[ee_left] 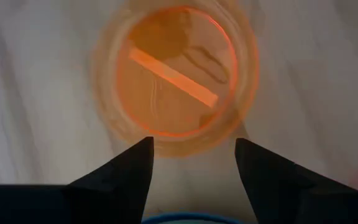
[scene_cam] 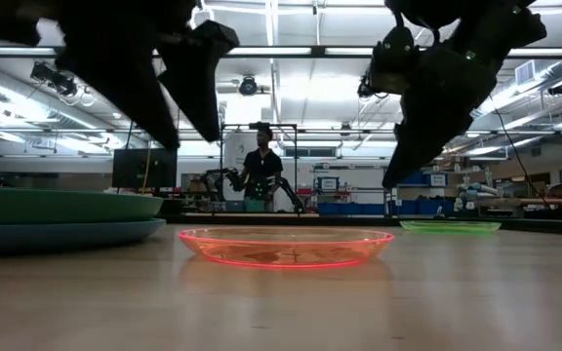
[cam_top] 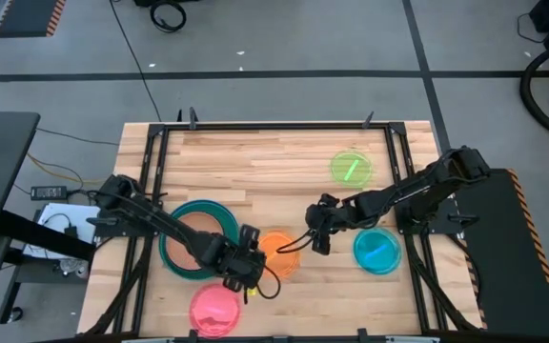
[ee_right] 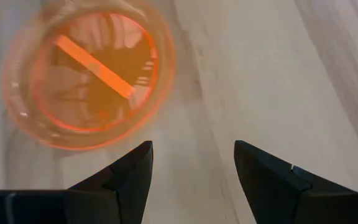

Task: Stack plastic plates
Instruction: Stack the orange plate on top of the brown plate

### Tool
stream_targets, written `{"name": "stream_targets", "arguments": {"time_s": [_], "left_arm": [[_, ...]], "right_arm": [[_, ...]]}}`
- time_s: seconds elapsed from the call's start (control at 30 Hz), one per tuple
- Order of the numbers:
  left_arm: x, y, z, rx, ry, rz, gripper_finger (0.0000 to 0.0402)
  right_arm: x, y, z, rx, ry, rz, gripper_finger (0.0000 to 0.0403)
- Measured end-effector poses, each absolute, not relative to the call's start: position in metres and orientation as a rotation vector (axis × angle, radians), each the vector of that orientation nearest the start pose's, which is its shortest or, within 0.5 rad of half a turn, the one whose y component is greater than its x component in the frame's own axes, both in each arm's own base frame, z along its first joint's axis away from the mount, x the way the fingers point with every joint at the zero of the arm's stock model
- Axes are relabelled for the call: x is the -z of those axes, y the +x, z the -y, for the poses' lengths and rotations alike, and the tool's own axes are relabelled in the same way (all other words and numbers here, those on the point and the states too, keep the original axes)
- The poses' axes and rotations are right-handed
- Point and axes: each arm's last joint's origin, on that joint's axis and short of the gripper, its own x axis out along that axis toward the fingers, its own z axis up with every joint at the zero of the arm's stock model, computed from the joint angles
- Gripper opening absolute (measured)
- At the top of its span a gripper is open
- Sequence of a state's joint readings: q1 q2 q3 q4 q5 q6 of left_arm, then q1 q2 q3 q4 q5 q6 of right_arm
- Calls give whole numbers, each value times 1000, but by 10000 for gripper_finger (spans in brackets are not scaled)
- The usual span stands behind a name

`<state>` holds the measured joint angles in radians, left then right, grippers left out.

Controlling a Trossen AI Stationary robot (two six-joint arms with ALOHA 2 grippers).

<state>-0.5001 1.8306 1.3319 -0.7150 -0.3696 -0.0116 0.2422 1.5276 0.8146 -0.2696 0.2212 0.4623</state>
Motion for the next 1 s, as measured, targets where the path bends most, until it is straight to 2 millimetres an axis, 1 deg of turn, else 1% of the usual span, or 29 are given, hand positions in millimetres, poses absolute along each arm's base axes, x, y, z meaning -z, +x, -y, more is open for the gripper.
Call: {"name": "stream_targets", "arguments": {"time_s": [0.1,0.2,0.33,0.47,0.6,0.77,0.87,1.0], "left_arm": [[-195,327,169,193,629,-1128,233],[-184,330,172,248,717,-1142,233],[-169,336,175,285,772,-1137,233],[-161,342,178,310,809,-1111,233],[-154,343,179,335,844,-1120,233],[-143,345,181,342,847,-1137,232],[-140,345,182,339,849,-1144,215],[-140,345,182,343,841,-1148,171]], "right_arm": [[-171,276,-67,253,215,-943,235],[-171,273,-73,284,223,-934,234],[-171,270,-82,313,221,-912,230],[-171,268,-88,319,204,-905,226],[-171,267,-88,333,189,-902,220],[-172,267,-87,331,159,-902,213],[-176,270,-86,342,106,-880,210],[-185,277,-84,329,29,-856,207]]}}
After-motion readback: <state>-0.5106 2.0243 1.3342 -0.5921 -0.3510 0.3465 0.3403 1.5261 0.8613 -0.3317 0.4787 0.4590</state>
